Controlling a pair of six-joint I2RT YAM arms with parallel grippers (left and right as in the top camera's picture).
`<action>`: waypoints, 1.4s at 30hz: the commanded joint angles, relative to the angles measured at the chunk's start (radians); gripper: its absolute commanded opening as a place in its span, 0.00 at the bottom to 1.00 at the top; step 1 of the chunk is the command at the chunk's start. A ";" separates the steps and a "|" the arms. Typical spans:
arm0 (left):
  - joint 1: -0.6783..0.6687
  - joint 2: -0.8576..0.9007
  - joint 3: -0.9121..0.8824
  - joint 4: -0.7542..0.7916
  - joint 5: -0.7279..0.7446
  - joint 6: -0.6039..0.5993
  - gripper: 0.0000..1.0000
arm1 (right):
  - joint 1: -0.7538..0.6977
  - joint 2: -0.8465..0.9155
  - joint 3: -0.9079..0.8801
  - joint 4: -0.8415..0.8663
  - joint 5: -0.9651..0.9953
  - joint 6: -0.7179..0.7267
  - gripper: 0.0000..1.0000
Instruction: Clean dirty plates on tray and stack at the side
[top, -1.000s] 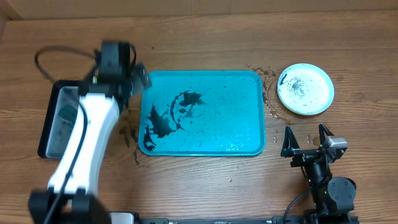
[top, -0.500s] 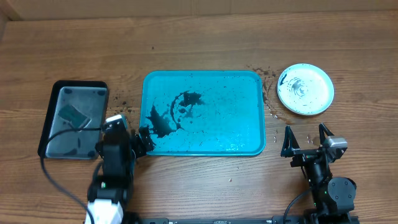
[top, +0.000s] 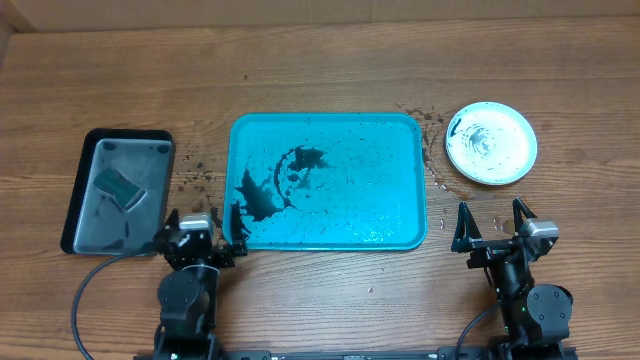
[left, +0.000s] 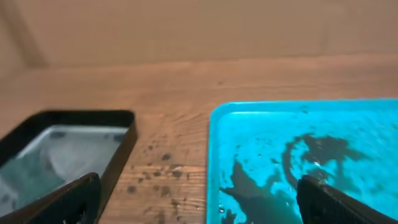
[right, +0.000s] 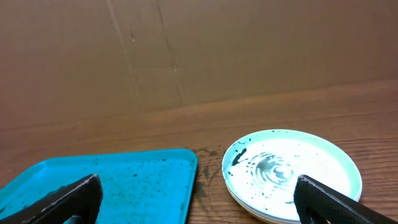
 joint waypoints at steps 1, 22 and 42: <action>-0.002 -0.087 -0.008 -0.129 0.106 0.164 1.00 | -0.008 -0.008 -0.010 0.005 0.010 -0.004 1.00; 0.127 -0.270 -0.009 -0.146 0.058 -0.138 1.00 | -0.008 -0.008 -0.010 0.005 0.010 -0.004 1.00; 0.037 -0.270 -0.009 -0.146 0.060 -0.024 1.00 | -0.008 -0.008 -0.010 0.005 0.010 -0.004 1.00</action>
